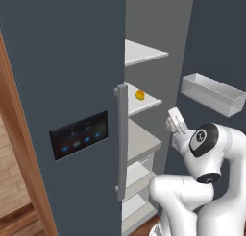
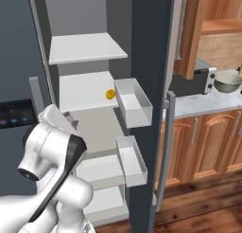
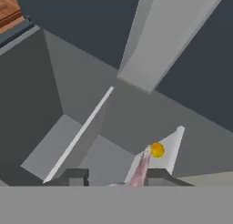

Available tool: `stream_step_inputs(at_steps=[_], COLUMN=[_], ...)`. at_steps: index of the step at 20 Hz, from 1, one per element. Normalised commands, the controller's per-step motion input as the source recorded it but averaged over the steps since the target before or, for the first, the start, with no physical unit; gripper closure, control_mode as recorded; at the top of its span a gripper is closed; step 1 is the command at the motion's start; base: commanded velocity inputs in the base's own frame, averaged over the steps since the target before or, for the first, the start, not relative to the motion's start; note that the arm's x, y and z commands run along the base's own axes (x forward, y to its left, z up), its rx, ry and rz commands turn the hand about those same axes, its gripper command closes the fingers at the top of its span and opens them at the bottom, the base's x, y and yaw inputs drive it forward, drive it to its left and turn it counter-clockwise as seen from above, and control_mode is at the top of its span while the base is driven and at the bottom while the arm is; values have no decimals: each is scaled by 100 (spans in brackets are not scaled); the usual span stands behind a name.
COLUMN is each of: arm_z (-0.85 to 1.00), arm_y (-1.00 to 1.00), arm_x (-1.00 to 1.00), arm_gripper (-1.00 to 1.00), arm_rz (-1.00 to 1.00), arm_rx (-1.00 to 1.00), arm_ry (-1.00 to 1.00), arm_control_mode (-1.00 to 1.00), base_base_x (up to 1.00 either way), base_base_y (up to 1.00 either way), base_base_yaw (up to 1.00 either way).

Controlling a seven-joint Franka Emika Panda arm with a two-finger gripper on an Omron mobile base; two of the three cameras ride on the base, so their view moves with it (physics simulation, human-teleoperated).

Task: Retrieve the bottle and the shaker from the cabinet and place them next to the mixing bowl on the counter. Then add garlic from the fridge to the mixing bowl.

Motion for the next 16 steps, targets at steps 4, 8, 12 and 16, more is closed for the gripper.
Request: stream_step_inputs(at_steps=[4,8,12,16], arm_z=[16,4,0,0], arm_y=[-7,-3,0,0], arm_x=[-36,-22,0,0], arm_gripper=[100,100,100,100], arm_rz=[0,0,0,0], arm_rx=[11,5,0,0], arm_ry=[1,0,0,0], arm_control_mode=[-100,100,100,100], base_base_x=[0,-25,-57,-51], base_base_y=[0,-3,-1,-2], base_base_yaw=[0,0,0,0])
